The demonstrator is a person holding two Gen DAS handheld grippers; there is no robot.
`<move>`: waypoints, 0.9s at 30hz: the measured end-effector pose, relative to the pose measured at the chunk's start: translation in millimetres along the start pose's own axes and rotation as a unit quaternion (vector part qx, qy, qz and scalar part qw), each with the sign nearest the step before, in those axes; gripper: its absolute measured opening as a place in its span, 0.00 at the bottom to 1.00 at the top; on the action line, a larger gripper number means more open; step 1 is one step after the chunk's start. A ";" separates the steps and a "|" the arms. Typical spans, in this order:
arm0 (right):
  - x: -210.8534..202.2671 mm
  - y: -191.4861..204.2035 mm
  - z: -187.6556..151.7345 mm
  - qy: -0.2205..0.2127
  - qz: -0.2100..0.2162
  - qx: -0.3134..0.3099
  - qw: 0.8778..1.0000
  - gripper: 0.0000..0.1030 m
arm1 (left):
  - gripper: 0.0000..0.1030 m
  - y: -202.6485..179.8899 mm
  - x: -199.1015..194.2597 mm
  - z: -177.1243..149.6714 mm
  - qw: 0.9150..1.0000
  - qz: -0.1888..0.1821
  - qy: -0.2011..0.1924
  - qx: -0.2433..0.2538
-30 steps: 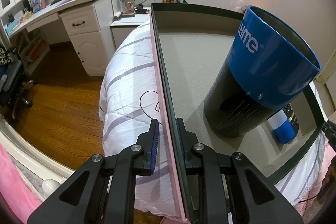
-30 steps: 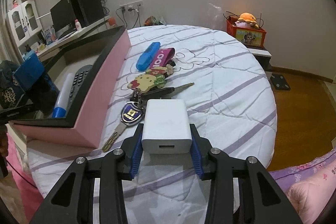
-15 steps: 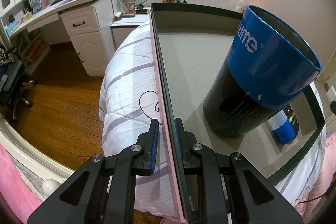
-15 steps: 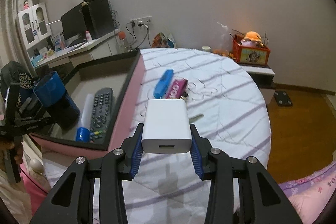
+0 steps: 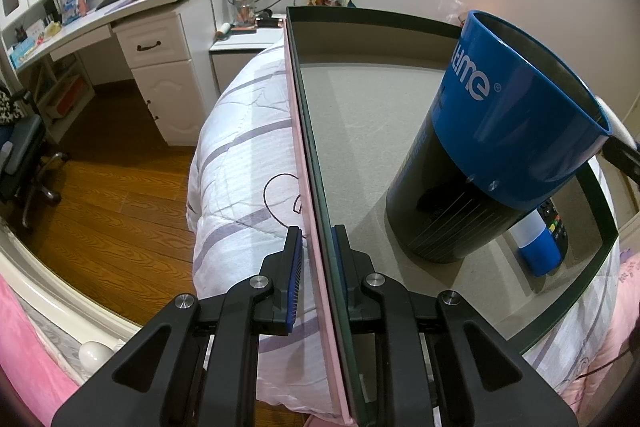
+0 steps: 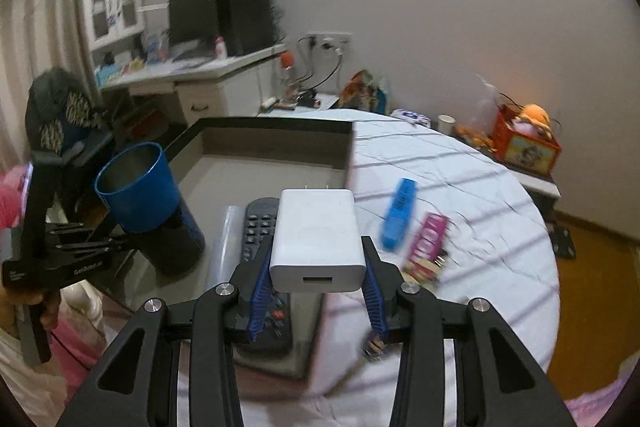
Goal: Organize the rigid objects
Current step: 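Carry the white charger into the tray box and release it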
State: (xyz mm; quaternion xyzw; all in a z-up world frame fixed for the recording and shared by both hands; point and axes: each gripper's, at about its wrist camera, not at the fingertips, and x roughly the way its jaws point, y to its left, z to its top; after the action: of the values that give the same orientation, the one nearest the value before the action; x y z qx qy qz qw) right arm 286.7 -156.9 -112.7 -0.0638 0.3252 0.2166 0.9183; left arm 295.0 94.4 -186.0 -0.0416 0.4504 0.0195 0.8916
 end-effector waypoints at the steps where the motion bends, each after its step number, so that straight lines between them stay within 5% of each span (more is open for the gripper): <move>1: 6.3 4.3 3.0 0.004 0.002 -0.008 1.000 0.40 | 0.13 0.0 0.0 -0.1 1.000 0.000 0.000 0.000; 11: 59.3 26.4 14.6 0.068 -0.038 -0.080 0.994 0.40 | 0.13 -1.9 0.7 0.3 1.000 -0.001 -0.001 0.005; 18: 79.9 43.5 17.1 0.098 -0.095 -0.165 0.977 0.40 | 0.12 -3.3 0.8 0.1 1.000 -0.003 -0.001 0.008; 27: 98.3 51.7 22.4 0.132 -0.106 -0.200 0.965 0.40 | 0.12 -3.3 0.5 0.5 1.000 -0.002 -0.001 0.009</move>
State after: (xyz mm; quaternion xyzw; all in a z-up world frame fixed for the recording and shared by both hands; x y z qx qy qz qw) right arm 345.0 -69.7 -155.4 -0.3085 0.3847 0.1679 0.8536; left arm 296.0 91.2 -185.8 -0.0341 0.4497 0.0138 0.8924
